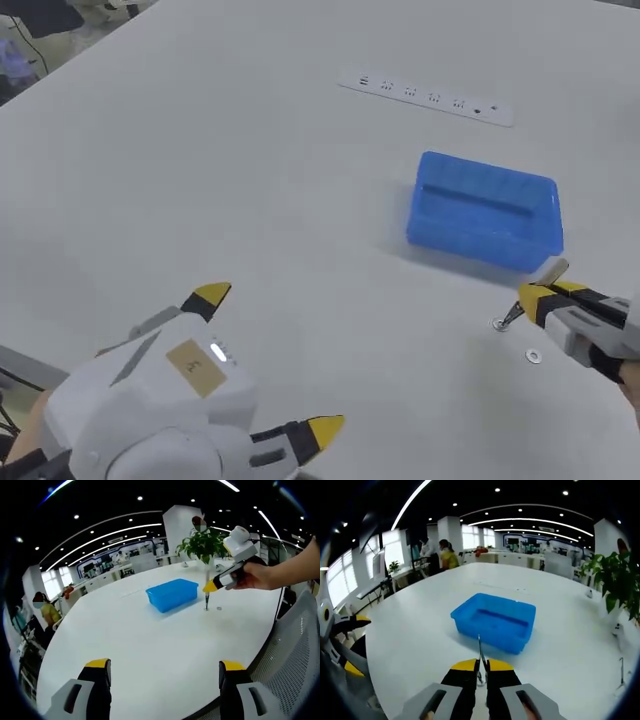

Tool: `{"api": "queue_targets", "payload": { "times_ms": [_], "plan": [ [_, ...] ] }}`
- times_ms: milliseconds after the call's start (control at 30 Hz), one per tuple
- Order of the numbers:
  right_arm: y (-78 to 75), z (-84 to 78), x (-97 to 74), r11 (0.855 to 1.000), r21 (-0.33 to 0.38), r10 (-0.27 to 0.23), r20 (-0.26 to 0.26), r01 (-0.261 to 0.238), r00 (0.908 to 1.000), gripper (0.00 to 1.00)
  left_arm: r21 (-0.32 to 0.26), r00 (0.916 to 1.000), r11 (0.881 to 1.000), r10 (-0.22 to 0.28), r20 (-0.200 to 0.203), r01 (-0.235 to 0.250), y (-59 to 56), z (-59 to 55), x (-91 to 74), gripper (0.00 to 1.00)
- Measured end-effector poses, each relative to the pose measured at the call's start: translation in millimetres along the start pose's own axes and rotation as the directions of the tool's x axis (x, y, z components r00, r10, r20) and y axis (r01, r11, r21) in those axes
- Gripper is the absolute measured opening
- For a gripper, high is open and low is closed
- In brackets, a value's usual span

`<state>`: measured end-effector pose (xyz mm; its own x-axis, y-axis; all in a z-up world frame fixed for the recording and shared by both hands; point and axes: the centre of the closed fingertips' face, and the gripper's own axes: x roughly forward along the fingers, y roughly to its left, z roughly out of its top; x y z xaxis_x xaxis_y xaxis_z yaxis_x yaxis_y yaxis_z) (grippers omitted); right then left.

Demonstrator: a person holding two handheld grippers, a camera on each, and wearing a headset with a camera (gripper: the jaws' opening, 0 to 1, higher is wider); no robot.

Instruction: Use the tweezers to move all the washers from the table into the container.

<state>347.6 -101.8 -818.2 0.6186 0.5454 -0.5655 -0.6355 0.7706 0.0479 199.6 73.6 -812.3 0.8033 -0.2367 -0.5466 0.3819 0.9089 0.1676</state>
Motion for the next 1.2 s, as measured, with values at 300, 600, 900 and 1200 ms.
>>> {"api": "queue_targets", "payload": {
  "times_ms": [300,600,900,1200],
  "plan": [
    [-3.8,-0.5,-1.1,1.0,0.005,-0.005,0.007,0.005,1.0,0.02,-0.032,0.9978,0.999,-0.035,0.057,0.037,-4.9,9.9,-2.9,0.99],
    [-5.9,-0.6,-1.6,1.0,-0.002,-0.001,0.001,0.001,1.0,0.02,-0.111,0.9872,0.988,-0.092,0.13,0.107,-12.5,23.7,-9.3,0.99],
    [-4.3,-0.1,-1.6,1.0,-0.006,0.005,-0.003,-0.005,1.0,0.01,-0.237,0.9583,0.958,-0.097,0.269,0.164,-11.1,47.9,-17.8,0.99],
    [-7.6,9.3,-6.9,1.0,0.02,0.01,0.014,-0.01,0.9999,0.01,-0.23,0.9598,0.96,-0.099,0.263,0.162,-13.0,48.9,-17.3,0.99]
  ]
}}
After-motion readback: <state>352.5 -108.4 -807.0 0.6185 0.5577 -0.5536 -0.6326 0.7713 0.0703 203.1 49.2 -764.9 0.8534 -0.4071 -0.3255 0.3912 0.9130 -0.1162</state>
